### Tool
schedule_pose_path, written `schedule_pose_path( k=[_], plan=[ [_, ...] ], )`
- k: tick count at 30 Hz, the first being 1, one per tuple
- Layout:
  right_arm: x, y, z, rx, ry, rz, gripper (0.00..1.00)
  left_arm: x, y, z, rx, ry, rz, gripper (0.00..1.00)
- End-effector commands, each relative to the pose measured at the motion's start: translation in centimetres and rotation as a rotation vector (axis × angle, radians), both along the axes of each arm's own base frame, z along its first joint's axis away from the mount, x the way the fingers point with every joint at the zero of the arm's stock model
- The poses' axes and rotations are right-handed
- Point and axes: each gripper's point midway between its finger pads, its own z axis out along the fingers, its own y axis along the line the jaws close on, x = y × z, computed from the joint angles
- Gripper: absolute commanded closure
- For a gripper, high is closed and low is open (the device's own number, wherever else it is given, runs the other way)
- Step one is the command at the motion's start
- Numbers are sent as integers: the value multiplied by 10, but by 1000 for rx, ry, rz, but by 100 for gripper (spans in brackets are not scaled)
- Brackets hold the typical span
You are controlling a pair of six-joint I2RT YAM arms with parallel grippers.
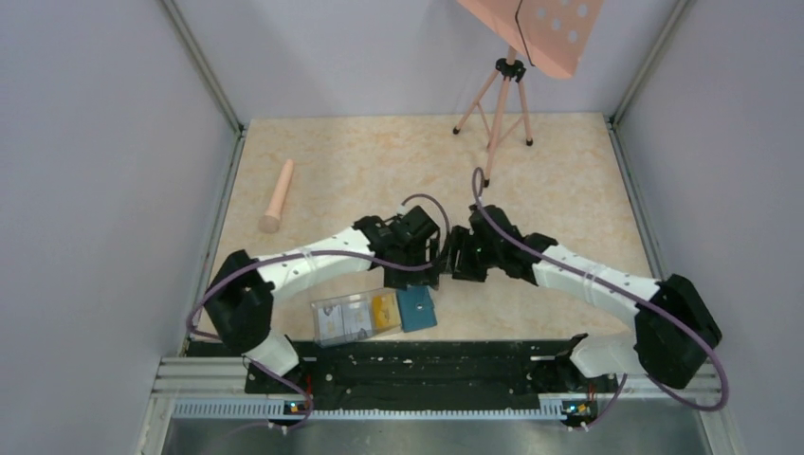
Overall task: Put the credit cards into the card holder
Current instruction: Close the card holder at the center of the board, then reset both arms
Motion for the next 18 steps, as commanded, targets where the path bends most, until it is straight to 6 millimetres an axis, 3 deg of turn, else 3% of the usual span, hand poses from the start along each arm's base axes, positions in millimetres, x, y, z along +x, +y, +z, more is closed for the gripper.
schedule_pose_path(
  k=[1,2,4,6,11,14,18],
  plan=[
    [21,-15,57,113,-116,-27,36,39,-24,82,-355,-158,1,15],
    [24,-24,61,115,-130,-37,29,44,-19,95,-419,-181,12,3],
    [29,-40,64,109,-143,-56,12,55,-7,112,-532,-209,48,1],
    [33,-56,61,84,-154,-63,3,67,10,123,-616,-243,93,1],
    [50,-93,50,13,-158,-100,1,90,75,128,-698,-301,240,1],
    [64,-122,41,-48,-162,-167,1,103,127,120,-704,-328,386,1],
    [86,-179,28,-212,-196,-312,1,122,207,118,-607,-470,560,1]
  ],
)
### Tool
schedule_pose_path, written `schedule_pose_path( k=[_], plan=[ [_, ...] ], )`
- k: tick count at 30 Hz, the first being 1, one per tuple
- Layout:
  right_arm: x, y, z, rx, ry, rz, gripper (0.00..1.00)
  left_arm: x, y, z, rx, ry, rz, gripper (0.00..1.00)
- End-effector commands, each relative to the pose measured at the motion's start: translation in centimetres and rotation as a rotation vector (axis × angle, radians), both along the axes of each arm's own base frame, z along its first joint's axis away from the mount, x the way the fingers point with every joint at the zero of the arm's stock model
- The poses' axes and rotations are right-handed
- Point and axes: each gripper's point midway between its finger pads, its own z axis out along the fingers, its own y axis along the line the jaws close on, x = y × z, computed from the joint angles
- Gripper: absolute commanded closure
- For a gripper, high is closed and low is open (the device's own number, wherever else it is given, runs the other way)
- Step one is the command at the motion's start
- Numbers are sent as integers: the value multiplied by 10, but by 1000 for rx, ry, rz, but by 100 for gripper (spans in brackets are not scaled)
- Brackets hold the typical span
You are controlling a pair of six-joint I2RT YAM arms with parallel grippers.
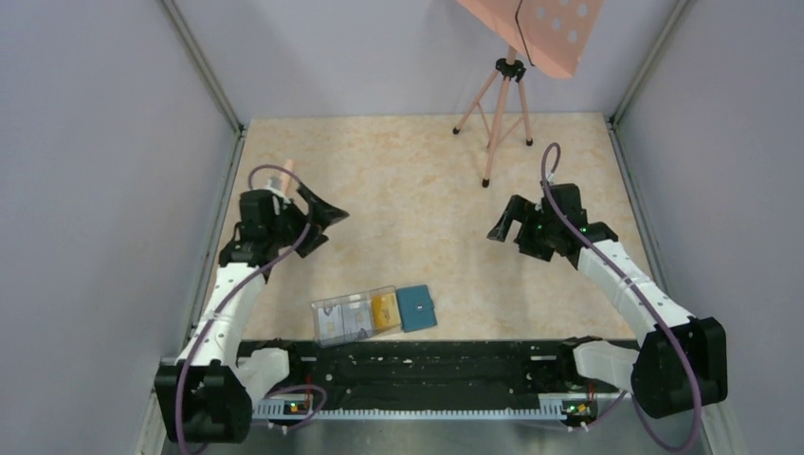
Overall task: Put the credit cards into the card holder
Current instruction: Reset both arms
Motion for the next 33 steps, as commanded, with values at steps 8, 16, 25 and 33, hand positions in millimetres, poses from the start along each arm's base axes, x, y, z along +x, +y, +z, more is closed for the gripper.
schedule_pose_path(
  k=[8,16,25,33],
  plan=[
    [49,-127,5,-459,-225,-332,1,20,150,2,508,-70,315,1],
    [58,-170,-20,-663,-477,-459,1,39,205,-27,789,-292,494,1],
    [80,-186,-15,-691,-666,-598,1,63,205,-69,779,-480,537,1],
    [87,-174,-16,-669,-828,-464,1,91,215,-73,847,-427,500,1]
  ],
)
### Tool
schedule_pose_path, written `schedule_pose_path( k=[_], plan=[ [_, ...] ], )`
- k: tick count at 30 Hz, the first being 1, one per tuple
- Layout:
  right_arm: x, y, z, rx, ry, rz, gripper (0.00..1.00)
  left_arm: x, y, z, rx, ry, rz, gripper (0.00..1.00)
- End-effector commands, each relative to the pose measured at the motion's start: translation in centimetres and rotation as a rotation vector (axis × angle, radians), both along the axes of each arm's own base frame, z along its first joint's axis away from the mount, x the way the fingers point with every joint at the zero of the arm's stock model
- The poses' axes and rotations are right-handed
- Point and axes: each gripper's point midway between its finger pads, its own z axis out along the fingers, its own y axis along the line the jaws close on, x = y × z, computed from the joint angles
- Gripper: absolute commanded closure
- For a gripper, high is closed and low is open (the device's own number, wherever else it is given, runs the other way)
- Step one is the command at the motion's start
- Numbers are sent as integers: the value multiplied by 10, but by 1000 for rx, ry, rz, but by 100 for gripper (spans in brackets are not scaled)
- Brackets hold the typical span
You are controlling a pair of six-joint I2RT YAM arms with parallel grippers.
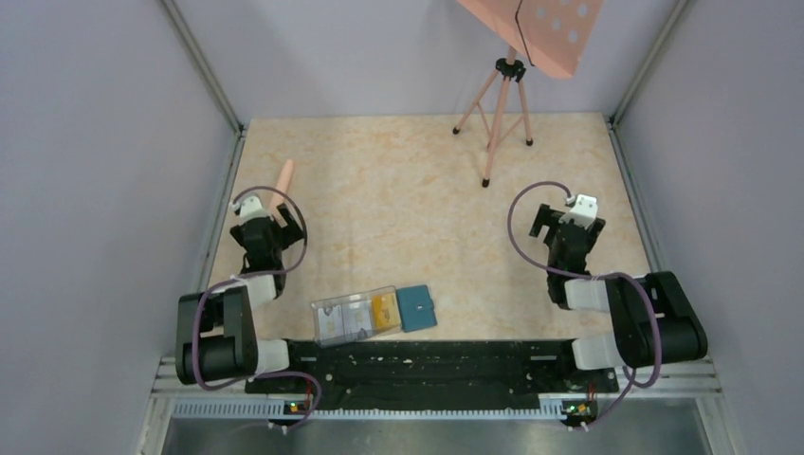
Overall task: Put the credit cards into the card holder
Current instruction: Reset both arms
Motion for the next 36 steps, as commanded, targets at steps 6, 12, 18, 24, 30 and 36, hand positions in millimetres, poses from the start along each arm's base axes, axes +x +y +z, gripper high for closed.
schedule_pose_path(
  k=[6,12,18,24,30,36],
  plan=[
    [3,-6,22,1,-199,46,1,49,-20,42,232,-147,-131,1],
    [3,-7,22,-2,-206,43,1,37,-20,39,230,-197,-95,1],
    [2,-7,23,-3,-206,42,1,34,-17,41,249,-234,-84,1],
    [3,-6,22,-2,-205,44,1,34,-18,39,241,-215,-87,1],
    [3,-7,22,-3,-205,43,1,34,-18,39,241,-213,-88,1],
    [3,-6,22,-2,-204,44,1,35,-18,39,242,-215,-90,1]
  ],
)
